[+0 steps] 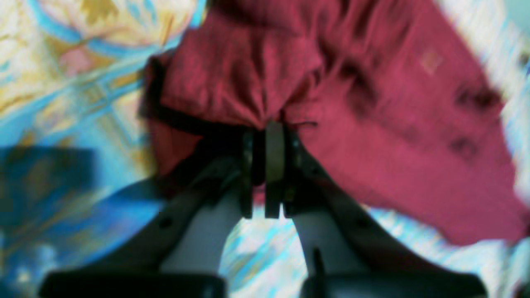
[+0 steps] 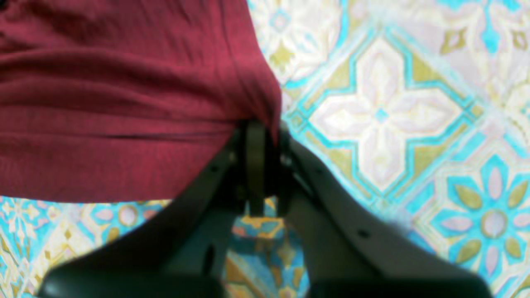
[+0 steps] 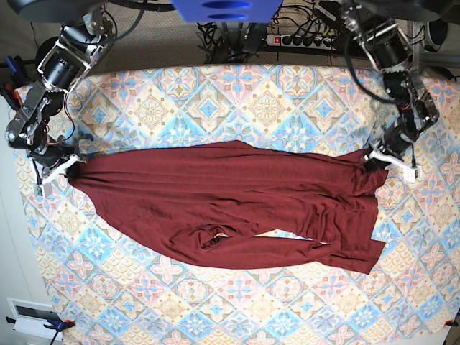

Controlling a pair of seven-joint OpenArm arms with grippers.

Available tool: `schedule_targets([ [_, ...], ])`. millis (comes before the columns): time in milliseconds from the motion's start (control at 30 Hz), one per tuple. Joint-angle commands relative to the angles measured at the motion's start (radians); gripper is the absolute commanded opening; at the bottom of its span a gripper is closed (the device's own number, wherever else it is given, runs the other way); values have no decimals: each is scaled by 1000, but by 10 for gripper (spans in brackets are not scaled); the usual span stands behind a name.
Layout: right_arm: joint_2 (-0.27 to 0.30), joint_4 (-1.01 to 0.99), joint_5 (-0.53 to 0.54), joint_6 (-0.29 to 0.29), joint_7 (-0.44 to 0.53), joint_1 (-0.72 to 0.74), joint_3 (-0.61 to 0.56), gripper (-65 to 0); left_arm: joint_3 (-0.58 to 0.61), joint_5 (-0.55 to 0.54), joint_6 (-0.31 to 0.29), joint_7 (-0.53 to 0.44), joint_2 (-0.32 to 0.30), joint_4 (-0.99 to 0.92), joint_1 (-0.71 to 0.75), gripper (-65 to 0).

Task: Layout the t-shirt on the table in an organized manner, then fold the t-shirt properly
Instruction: 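Move the left gripper inward along the collar edge and regrasp the corner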

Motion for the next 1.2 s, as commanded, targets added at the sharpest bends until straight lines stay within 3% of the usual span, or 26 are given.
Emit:
schedule_targets([
  [0, 20, 16, 17, 2, 18, 19, -20, -632, 23, -16, -3, -14, -44, 33, -1, -630],
  [233, 20, 59, 17, 2, 18, 16, -97, -516, 98, -117, -6, 79, -196, 99, 104, -428],
  [333, 20, 87, 17, 2, 18, 15, -98, -515, 96, -152, -6, 79, -230, 99, 132, -379],
  [433, 20, 97, 17, 2, 18, 13, -98, -515, 96, -158, -6, 78, -227, 99, 143, -369],
  [667, 18, 97, 17, 5, 16, 13, -100, -515, 99, -145, -3, 39, -117, 96, 106, -369],
  [900, 18, 99, 17, 7, 16, 12, -100, -515, 96, 27, -3, 29, 20, 96, 52, -369],
  [1067, 18, 99, 17, 7, 16, 12, -100, -515, 86, 76, -3, 29, 75, 73, 23, -369],
  [1167, 18, 103, 17, 7, 15, 12, -100, -515, 15, 67, -3, 38, 95, 12, 8, -369],
])
